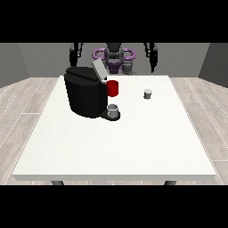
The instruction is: Insert the coffee pod into the coffee machine and close the lid
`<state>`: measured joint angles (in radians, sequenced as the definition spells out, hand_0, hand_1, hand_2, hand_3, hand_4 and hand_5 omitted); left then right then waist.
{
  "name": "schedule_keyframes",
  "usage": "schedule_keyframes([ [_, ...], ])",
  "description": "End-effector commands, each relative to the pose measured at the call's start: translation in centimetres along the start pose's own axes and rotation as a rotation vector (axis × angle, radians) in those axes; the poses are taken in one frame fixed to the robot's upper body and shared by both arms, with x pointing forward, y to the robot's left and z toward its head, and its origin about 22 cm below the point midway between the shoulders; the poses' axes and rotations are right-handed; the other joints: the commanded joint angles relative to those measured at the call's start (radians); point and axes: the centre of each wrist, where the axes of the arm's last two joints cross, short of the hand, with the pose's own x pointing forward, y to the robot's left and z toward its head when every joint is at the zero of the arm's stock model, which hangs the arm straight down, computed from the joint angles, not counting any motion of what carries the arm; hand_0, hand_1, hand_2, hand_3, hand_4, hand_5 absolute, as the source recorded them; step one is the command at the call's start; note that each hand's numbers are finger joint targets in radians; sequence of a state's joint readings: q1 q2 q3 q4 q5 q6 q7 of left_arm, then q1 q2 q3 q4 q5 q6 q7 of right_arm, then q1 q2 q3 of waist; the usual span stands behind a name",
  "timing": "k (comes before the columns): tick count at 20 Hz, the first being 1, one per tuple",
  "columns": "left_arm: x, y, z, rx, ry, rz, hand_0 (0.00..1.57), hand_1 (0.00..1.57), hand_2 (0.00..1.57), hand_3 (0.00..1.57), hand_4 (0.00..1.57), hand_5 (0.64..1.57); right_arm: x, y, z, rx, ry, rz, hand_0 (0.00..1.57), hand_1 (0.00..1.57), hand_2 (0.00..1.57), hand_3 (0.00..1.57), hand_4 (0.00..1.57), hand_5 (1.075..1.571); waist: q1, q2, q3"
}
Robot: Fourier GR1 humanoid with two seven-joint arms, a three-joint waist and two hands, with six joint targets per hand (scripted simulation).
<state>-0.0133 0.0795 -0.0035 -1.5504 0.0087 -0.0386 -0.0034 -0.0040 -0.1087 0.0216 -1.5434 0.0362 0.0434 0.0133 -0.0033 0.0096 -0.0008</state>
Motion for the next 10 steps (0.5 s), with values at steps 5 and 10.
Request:
schedule_keyframes([
  [5,-0.9,2.9,0.8,-0.01,-0.142,0.022,0.0,0.0,0.0,0.0,0.26,1.571,-2.4,0.0,1.2,-0.038,0.018,-0.052,0.0,0.0,0.0,0.0,0.13,1.571,0.006,-0.027,0.0007],
  [10,-0.3,3.9,1.6,-0.049,-0.118,-0.147,0.0,0.0,0.0,0.0,0.21,1.571,-3.1,-1.0,1.8,-0.272,-0.085,-0.113,0.0,0.0,0.0,0.0,0.09,1.571,0.0,-0.05,0.0016],
])
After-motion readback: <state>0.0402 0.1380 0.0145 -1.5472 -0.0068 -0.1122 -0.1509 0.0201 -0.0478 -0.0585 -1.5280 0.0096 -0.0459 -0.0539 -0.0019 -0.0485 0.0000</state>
